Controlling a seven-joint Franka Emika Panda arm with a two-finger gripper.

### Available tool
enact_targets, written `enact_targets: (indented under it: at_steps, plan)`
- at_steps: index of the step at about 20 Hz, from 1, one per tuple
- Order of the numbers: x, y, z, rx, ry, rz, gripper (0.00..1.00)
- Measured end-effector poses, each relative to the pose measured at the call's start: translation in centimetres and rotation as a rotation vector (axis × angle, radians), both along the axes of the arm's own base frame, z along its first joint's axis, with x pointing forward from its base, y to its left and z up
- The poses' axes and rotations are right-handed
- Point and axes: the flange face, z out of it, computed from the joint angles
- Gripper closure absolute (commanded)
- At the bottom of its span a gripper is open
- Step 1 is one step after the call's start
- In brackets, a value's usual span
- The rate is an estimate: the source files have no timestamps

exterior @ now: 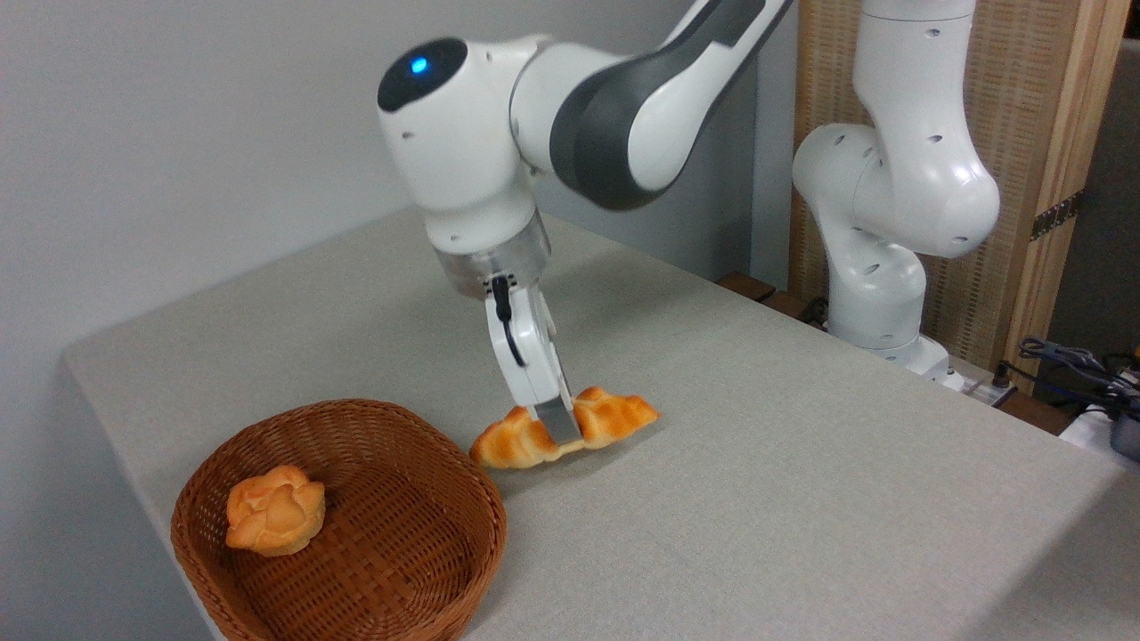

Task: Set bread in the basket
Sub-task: 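Lift the braided roll and carry it over the wicker basket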

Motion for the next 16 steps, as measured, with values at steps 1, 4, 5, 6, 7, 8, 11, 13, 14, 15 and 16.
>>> enact_targets:
  at_steps: [1, 4, 5, 6, 7, 8, 11, 13, 14, 15, 16]
  plan:
    - [0.0, 0.6, 0.9, -0.007, -0.002, -0.013, 0.6]
    - [0.4, 2.2, 3.0, -0.019, -0.03, -0.026, 0.59]
    - [0.6, 2.5, 3.5, -0.02, -0.041, -0.025, 0.59]
    - [0.8, 2.7, 4.1, -0.02, -0.053, -0.024, 0.59]
    - [1.0, 2.7, 4.6, -0.019, -0.064, -0.023, 0.57]
    - [1.2, 2.7, 5.1, -0.019, -0.075, -0.022, 0.56]
    - [1.7, 3.6, 6.7, -0.018, -0.11, -0.006, 0.56]
    - [2.2, 4.1, 7.6, -0.016, -0.143, 0.003, 0.56]
    - [2.6, 4.1, 8.0, -0.014, -0.171, 0.007, 0.56]
    - [3.0, 4.1, 8.3, -0.011, -0.201, 0.016, 0.56]
    - [3.4, 4.1, 8.5, -0.008, -0.226, 0.03, 0.56]
